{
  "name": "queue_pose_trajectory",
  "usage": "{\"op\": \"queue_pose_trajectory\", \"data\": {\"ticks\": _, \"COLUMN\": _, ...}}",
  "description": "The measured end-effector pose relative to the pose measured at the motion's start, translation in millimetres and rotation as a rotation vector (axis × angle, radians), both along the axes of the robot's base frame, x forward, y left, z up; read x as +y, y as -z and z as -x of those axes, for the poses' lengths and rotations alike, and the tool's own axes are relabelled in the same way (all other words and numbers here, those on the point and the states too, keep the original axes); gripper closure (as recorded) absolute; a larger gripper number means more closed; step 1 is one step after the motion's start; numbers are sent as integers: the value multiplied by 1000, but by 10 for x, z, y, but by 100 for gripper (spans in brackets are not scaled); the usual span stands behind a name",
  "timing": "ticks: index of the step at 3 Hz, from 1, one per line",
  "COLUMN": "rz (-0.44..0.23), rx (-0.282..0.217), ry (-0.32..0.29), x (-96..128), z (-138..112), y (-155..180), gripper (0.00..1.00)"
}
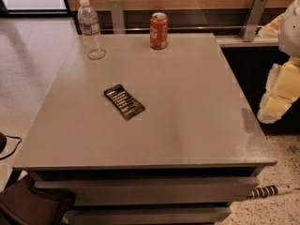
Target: Knock water bottle over
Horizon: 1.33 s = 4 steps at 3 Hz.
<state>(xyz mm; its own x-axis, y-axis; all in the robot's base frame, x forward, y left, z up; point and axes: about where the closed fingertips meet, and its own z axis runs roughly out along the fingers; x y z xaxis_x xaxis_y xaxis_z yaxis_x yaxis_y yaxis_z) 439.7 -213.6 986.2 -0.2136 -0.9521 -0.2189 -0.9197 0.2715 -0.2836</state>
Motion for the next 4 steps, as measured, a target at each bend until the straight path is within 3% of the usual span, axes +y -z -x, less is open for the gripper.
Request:
{"op": "queue_pose_trajectory", "data": {"ticks": 1, "rz": -24, "rx": -28, "ry": 3, "x": 31, "z": -89, "y": -33, "gripper": 0}}
{"op": "queue_pose_trajectory", "data": {"ticks": 2, "rz": -170, "rx": -106, "ry": 46, "x": 154, "z": -465, "y": -57, "gripper": 0}}
{"op": "queue_pose_trajectory", "data": {"ticks": 3, "rz": -416, "rx": -198, "ry": 82, "x": 514, "z": -932, "y": -78, "gripper": 0}}
{"op": "queue_pose_trajectory", "data": {"ticks": 4, "rz": -550, "rx": -245, "ry": 90, "x": 749, "z": -1178, "y": -121, "gripper": 0}}
